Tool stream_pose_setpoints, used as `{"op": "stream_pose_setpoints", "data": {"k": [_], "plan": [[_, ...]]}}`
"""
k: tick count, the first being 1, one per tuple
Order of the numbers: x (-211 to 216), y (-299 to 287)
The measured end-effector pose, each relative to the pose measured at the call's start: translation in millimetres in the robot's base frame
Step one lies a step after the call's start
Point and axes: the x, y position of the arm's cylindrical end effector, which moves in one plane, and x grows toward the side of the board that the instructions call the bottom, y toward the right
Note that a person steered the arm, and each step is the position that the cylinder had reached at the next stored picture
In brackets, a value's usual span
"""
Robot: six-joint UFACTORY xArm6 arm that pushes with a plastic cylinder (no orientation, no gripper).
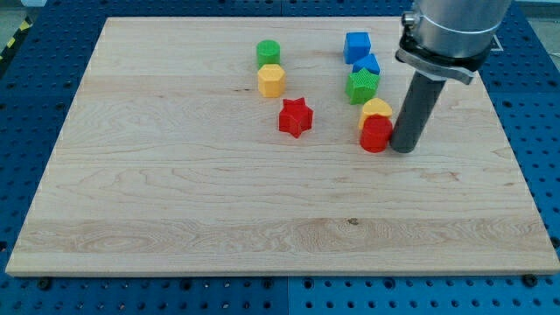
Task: Separate the red circle from the yellow heart
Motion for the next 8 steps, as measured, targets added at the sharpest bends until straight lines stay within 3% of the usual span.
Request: {"op": "stream_pose_setpoints", "data": {"k": [6,8], "plan": [[0.0,-45.6],[40.4,-45.6]]}}
